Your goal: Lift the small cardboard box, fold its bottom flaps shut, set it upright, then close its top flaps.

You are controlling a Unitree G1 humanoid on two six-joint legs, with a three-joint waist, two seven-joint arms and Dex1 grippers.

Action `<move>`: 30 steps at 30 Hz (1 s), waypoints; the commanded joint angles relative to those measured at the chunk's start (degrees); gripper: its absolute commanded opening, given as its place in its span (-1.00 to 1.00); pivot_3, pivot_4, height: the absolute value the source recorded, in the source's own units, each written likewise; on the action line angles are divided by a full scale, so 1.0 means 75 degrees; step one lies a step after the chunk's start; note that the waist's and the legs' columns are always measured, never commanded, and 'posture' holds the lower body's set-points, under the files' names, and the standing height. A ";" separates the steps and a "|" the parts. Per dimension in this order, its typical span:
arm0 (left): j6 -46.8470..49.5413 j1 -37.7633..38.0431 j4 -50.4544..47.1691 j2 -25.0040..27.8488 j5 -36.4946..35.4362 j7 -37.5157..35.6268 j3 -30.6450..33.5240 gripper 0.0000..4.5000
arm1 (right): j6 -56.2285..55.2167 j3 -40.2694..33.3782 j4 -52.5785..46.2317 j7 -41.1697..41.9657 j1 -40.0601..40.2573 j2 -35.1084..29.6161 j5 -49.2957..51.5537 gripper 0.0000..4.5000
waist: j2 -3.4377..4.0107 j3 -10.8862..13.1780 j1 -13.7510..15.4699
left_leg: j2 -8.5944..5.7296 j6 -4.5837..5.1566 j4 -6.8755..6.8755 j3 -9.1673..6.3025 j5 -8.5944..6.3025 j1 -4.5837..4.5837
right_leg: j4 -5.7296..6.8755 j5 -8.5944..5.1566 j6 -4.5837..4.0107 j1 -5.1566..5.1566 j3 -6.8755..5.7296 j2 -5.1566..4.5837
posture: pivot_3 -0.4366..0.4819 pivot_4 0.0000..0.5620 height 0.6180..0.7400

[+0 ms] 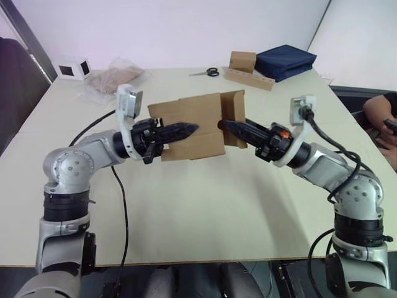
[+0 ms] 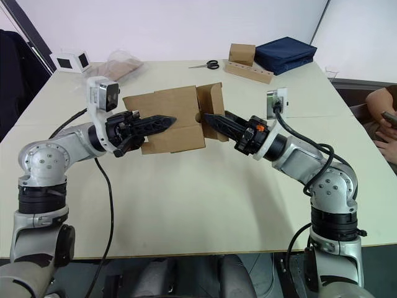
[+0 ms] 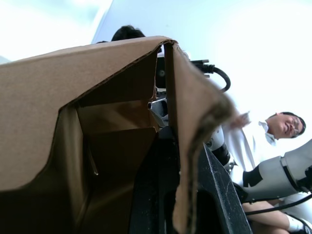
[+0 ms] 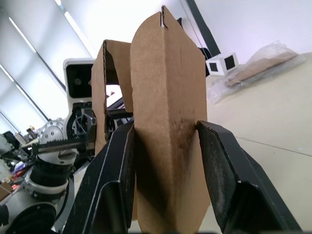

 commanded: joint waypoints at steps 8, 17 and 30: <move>-0.0150 -0.0084 0.0022 0.0052 -0.0056 0.0035 0.0192 -1.00 | 0.0019 -0.0443 -0.0595 -0.0429 -0.0048 -0.0066 0.1017 -0.14 | 0.0000 0.0000 0.0000 | 0.0000 0.0000 0.0000 0.0000 0.0000 0.0000 | 0.0000 0.0000 0.0000 0.0000 0.0000 0.0000 | -0.05 -0.47 1.00; 0.0010 -0.0109 0.0020 0.0263 -0.0210 -0.0054 0.0280 -1.00 | -0.0023 -0.1220 -0.0200 -0.0377 0.0009 -0.0579 0.1798 -0.14 | 0.0000 0.0001 0.0001 | 0.0000 0.0000 -0.0001 0.0001 0.0000 -0.0001 | 0.0000 0.0000 0.0000 0.0000 0.0000 0.0000 | -0.05 -0.47 1.00; 0.0121 -0.0194 -0.0131 0.0229 -0.0541 0.0098 0.0302 -1.00 | -0.0074 -0.1104 0.0542 -0.0050 0.0302 -0.0666 0.1309 -0.14 | 0.0000 0.0002 0.0000 | 0.0000 0.0001 -0.0001 0.0001 0.0000 -0.0001 | -0.0001 0.0000 0.0000 0.0000 0.0000 0.0001 | -0.05 -0.47 1.00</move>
